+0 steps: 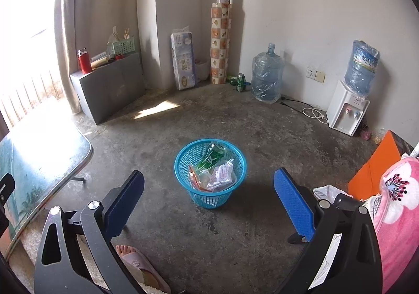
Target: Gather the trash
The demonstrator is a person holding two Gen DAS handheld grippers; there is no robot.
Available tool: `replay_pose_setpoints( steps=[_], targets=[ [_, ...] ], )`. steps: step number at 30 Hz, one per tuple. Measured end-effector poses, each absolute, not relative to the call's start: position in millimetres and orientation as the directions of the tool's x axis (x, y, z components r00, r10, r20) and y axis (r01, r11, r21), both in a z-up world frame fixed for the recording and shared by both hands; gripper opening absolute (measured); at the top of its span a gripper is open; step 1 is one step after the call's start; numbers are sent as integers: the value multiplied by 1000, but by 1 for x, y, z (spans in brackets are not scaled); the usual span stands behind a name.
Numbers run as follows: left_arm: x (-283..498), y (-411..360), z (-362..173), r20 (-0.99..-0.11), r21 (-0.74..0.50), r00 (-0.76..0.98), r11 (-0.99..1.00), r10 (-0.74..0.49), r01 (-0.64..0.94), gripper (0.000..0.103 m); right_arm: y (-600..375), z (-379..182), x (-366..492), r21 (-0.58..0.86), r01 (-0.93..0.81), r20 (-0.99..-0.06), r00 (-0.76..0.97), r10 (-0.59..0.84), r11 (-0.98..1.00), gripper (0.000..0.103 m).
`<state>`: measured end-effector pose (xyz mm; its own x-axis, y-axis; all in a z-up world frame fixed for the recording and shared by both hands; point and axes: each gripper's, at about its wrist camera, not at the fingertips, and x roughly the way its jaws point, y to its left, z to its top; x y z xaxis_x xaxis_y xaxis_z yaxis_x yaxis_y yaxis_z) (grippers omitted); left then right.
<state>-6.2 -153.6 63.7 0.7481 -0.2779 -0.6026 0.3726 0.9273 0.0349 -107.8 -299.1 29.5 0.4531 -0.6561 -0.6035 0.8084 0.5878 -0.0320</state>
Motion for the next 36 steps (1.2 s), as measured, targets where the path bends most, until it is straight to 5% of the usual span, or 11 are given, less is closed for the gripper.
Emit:
replay_pose_setpoints(
  steps=[7,36],
  targets=[
    [3,-161,54,-679,-11,666,911,-309,412,95,-303,31,-114,-1,836,-600,439,-669,549,97],
    [13,-164,43,-748,6,613,921,-254,389,95,-301,22,-103,-2,825,-658,424,-622,565,97]
  ],
)
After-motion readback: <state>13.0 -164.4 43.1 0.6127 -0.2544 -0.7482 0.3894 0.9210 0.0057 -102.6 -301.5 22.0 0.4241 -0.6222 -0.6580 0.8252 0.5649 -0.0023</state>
